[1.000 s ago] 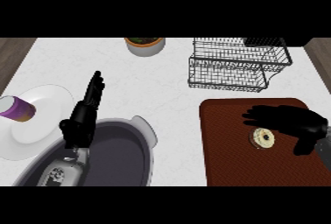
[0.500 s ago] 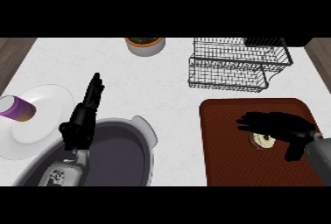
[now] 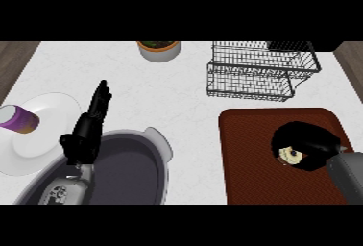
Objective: Pick the cupcake from the tray and place it in the tiered basket
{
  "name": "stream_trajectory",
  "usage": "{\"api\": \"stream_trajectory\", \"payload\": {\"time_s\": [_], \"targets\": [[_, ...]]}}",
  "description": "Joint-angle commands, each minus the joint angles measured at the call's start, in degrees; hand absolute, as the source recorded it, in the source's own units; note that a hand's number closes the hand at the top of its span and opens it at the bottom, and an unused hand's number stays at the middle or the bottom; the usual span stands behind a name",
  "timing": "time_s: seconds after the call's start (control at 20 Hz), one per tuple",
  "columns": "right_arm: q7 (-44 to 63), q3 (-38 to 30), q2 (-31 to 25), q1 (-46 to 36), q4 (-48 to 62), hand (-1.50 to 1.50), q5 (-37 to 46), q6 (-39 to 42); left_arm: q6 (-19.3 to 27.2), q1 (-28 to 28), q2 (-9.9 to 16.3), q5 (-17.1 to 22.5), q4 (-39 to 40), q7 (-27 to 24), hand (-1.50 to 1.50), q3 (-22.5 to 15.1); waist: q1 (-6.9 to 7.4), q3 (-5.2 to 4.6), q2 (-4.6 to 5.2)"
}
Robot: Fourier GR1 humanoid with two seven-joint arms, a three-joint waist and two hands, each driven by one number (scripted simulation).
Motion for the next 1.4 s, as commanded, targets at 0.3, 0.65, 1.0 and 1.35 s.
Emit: {"api": "stream_trajectory", "payload": {"time_s": [0.3,0.65,1.0,1.35], "targets": [[48.01,-3.22,12.02,-1.27,1.41,1.5,11.06,6.37,0.64,1.7,0.0,-0.82,-0.45,0.04,0.0,-0.18,-1.25,-0.71,-1.05],[82.5,-2.94,28.95,-6.72,-4.47,1.5,19.05,10.76,0.54,1.15,-0.84,-1.31,-1.01,1.03,0.0,-1.59,-0.28,-0.17,-0.84],[109.01,6.88,29.63,-13.05,-19.49,1.5,14.95,16.82,0.89,-0.54,-1.13,-1.51,-0.11,0.86,0.0,-1.04,0.12,-0.02,-0.64],[124.43,7.58,29.72,-25.98,-35.3,1.5,9.66,31.11,1.75,1.86,-2.06,-2.58,-1.58,1.74,0.0,-2.33,0.06,0.01,-0.66]]}}
